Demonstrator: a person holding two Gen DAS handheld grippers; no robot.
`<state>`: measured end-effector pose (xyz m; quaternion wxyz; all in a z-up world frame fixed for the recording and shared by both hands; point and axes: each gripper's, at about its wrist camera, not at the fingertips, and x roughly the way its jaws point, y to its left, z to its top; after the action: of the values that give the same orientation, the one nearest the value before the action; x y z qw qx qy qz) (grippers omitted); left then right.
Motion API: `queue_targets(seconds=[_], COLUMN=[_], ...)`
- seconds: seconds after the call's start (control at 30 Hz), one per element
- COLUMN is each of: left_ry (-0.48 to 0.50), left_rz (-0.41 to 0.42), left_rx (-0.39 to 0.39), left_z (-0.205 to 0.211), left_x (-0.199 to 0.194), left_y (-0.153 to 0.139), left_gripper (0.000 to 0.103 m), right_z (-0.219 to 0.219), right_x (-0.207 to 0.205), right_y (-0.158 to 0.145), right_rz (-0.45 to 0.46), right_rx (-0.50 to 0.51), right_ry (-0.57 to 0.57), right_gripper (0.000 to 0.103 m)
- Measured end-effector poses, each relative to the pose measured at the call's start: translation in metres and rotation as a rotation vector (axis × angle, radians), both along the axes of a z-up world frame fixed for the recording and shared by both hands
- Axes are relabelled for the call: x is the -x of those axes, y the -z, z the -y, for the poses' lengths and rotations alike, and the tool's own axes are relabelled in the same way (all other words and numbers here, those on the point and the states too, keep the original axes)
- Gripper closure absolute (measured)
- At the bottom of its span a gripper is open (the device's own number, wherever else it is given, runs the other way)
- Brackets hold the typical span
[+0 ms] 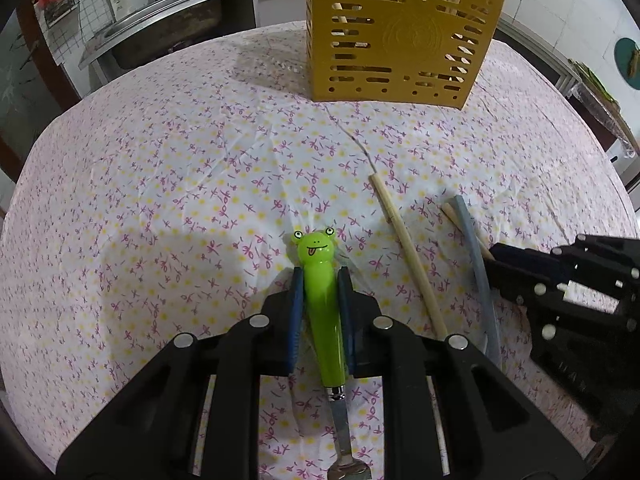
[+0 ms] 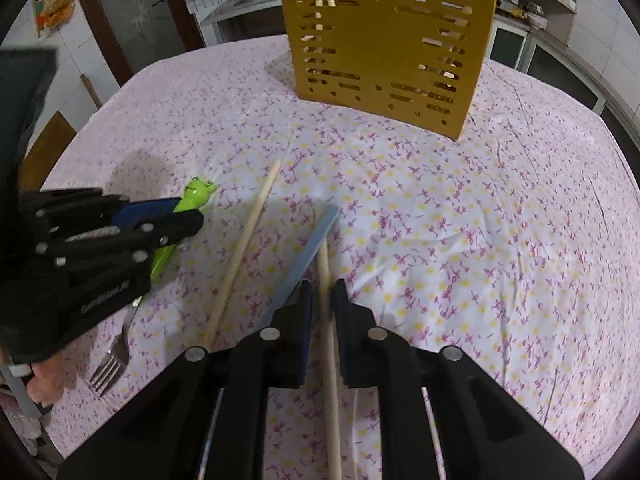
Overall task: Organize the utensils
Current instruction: 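Carry the fork and chopstick up and insert both into the yellow holder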
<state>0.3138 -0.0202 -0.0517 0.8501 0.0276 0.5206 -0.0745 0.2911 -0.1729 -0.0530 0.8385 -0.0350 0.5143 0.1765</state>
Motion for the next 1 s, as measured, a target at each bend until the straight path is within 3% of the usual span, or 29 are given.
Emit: queue_targets(seconds=[0.13,0.3,0.47,1.0], left_ry=[-0.003,-0.015,-0.023,-0.015], left_rz=[-0.002,0.031,0.090,0.481], left_rx=[0.022,0.083,0.128,0.196], left_z=[0.002,-0.009,-0.015,-0.020], left_x=[0.000,0.002,0.007,0.027], left_y=[-0.001,-0.014,-0.036,-0.128], left_gripper=[0.087,0.088,0.088,0.089], right_z=[0.006,0.034,0.063,0.078], right_x=[0.003,0.005,0.010,0.036], right_y=[-0.009,-0.026,-0.052,-0.125], right_rz=[0.014,0.063,0.176,0.645], right_rx=[0.011,-0.030,-0.109,-0.266], right_ry=[0.006,0.097,0.179,0.271], right_gripper=[0.097,0.097,0.097,0.097])
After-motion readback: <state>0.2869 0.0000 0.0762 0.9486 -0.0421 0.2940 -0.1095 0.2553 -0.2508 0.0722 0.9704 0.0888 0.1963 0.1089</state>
